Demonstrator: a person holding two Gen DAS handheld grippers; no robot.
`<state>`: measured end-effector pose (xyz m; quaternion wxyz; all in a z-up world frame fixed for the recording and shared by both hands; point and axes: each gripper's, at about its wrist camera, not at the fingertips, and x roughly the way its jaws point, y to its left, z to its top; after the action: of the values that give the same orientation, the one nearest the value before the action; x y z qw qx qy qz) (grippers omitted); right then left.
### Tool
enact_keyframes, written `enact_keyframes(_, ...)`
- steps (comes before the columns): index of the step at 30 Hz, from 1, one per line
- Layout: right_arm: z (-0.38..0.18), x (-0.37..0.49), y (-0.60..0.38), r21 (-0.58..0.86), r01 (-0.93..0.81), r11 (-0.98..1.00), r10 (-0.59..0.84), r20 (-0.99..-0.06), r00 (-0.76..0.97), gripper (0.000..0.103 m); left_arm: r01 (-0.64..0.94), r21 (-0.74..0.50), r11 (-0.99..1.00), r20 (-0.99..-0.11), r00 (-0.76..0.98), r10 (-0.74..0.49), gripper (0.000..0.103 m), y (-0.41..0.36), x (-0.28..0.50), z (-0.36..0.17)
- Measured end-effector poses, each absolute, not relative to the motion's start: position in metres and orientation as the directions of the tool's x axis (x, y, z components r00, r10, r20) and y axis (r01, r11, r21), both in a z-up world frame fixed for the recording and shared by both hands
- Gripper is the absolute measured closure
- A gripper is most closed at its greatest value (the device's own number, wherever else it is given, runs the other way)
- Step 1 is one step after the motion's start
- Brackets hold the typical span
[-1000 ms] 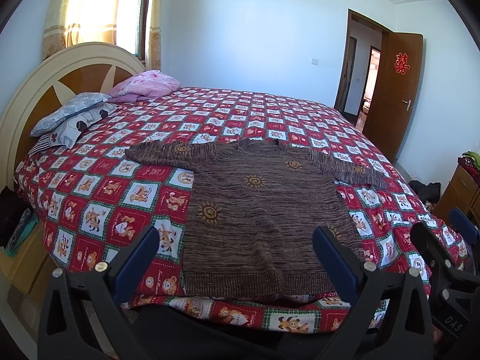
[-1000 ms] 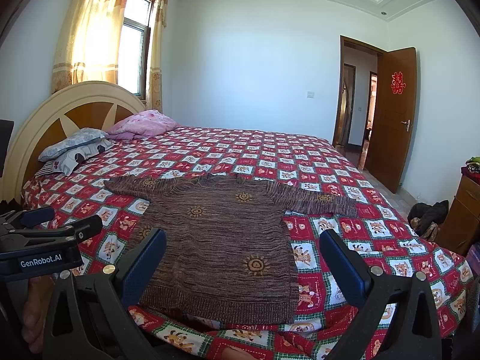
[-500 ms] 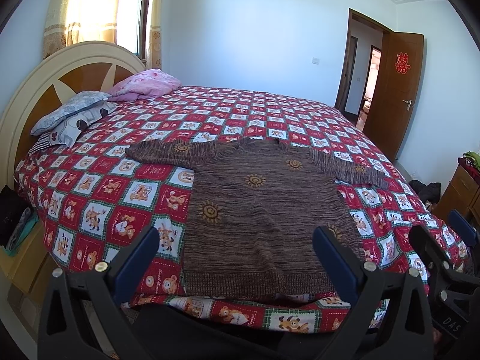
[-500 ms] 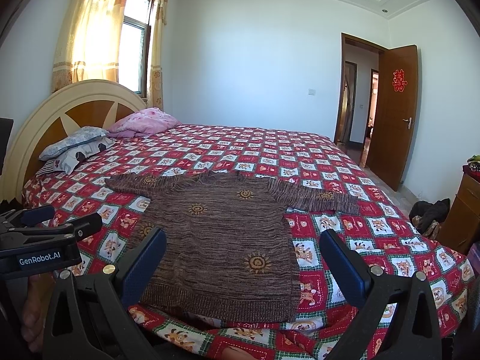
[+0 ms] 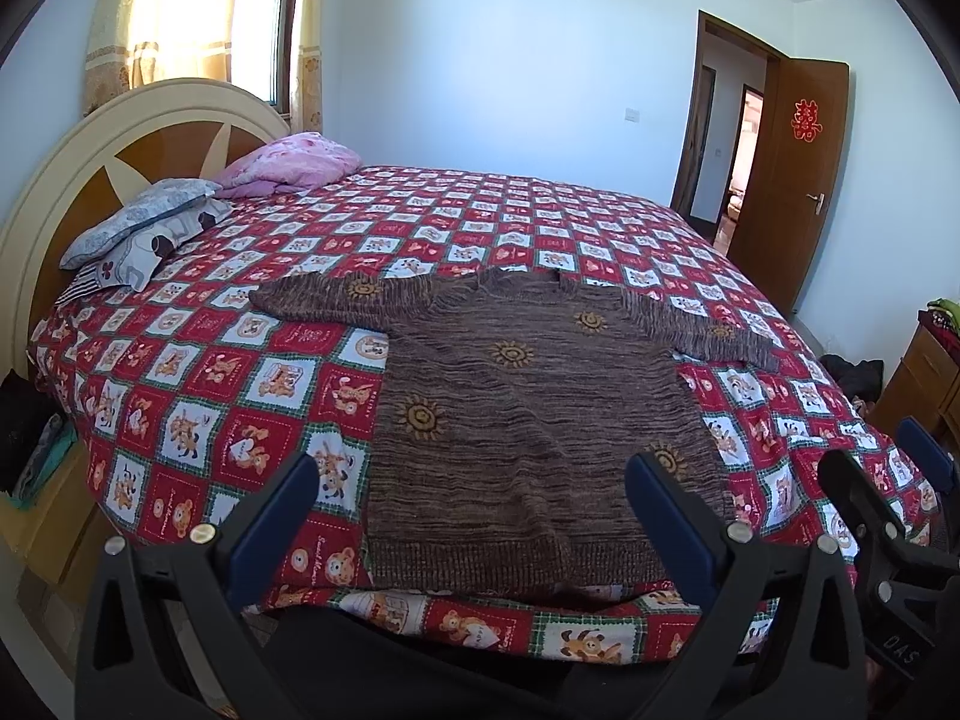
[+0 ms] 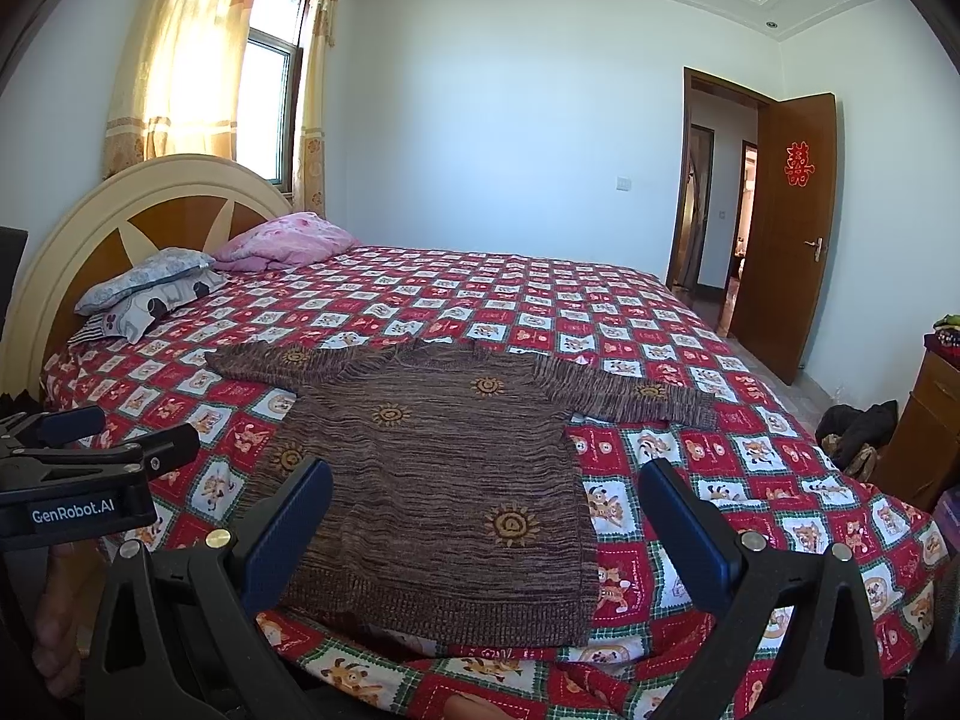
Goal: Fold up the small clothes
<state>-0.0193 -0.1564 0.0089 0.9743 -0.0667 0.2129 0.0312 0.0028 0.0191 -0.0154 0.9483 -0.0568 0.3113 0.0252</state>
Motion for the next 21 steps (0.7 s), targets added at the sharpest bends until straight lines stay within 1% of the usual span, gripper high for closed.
enact_keyframes(4,0.003,-0.013,-0.160,-0.097,-0.110,0.989,0.058,-0.430,0.901,0.001,-0.084,-0.084,0.993,-0.604,0.797,0.016,0.000,0.017,0.011,-0.016)
enact_keyframes(9,-0.014,0.006,-0.169,-0.039,-0.154,0.987,0.115,-0.490,0.864,0.001,-0.080,-0.062,0.995,-0.621,0.783,0.024,0.000,0.018,0.022,-0.026)
enact_keyframes(12,-0.026,0.022,-0.180,-0.001,-0.157,0.988,0.133,-0.526,0.840,0.001,-0.081,-0.026,0.996,-0.633,0.773,0.046,0.000,0.016,0.034,-0.035)
enact_keyframes(17,-0.053,0.056,-0.211,0.091,-0.106,0.990,0.140,-0.604,0.785,0.001,-0.083,0.021,0.996,-0.631,0.772,0.078,0.000,0.016,0.055,-0.050)
enact_keyframes(18,-0.057,0.063,-0.217,0.107,-0.094,0.990,0.140,-0.620,0.772,0.002,-0.089,0.040,0.995,-0.626,0.774,0.094,0.000,0.016,0.063,-0.054)
enact_keyframes(21,-0.069,0.091,-0.244,0.152,-0.030,0.988,0.125,-0.664,0.737,0.015,-0.100,0.069,0.993,-0.620,0.776,0.121,0.000,0.017,0.085,-0.062)
